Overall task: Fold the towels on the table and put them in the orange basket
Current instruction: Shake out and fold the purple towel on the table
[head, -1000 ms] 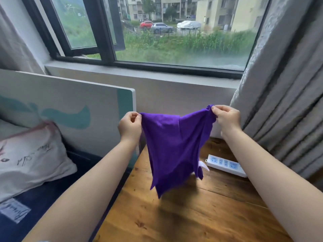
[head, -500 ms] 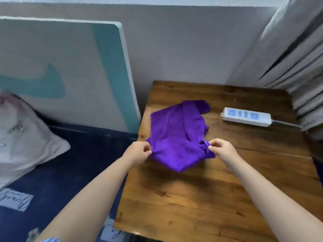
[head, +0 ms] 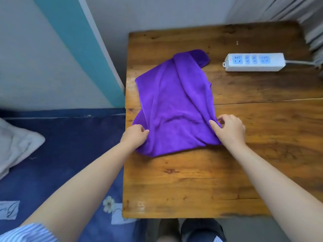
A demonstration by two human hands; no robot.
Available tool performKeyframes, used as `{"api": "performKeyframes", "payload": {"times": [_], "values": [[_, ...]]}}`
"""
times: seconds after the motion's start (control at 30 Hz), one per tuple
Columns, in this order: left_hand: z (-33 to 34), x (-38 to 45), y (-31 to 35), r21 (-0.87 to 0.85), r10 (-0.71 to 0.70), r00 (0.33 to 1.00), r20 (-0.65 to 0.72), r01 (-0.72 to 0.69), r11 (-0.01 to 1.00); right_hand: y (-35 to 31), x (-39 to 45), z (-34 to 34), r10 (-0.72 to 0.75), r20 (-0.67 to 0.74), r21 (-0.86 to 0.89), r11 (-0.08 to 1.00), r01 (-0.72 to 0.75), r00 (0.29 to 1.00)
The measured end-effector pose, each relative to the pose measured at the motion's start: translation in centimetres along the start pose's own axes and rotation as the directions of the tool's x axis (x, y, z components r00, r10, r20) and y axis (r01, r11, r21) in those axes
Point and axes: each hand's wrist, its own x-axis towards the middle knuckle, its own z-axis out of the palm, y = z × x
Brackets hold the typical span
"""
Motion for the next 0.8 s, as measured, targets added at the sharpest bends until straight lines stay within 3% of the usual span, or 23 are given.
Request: {"api": "performKeyframes", "payload": {"times": [0.1, 0.23, 0.33, 0.5, 0.63, 0.8], "values": [[2.0, -0.1, 0.6, -0.062, -0.040, 0.999, -0.026, 0.038, 0.997, -0.2, 1.1, 0.2, -0.035, 0.015, -0.061, 0.997, 0.036, 0.999], [3.4, -0.2, 0.7, -0.243, -0.121, 0.991, -0.060, 0.103, 0.964, 0.4, 1.2, -0.5, -0.066, -0.031, 0.121, 0.990, 0.069, 0.997], [3.3, -0.6, 0.5, -0.524, -0.207, 0.977, -0.047, 0.152, 0.838, 1.1, 0.9, -0.7, -0.027, 0.050, 0.202, 0.979, 0.016, 0.998], [0.9, -1.5, 0.2, -0.655, -0.210, 0.977, -0.045, 0.130, 0.745, 1.1, 1.3, -1.4, 0.084, 0.179, 0.311, 0.940, -0.137, 0.980], [-3.6, -1.3, 2.1, -0.687, -0.160, 0.961, -0.224, -0.040, 0.725, -2.6, 3.3, -4.1, 0.062, 0.199, 0.438, 0.887, -0.145, 0.978], [-11.2, -0.9, 7.5, -0.694, -0.122, 0.843, -0.524, -0.340, 0.634, -8.8, 8.4, -10.8, 0.018, 0.001, 0.574, 0.819, -0.015, 1.000]]}}
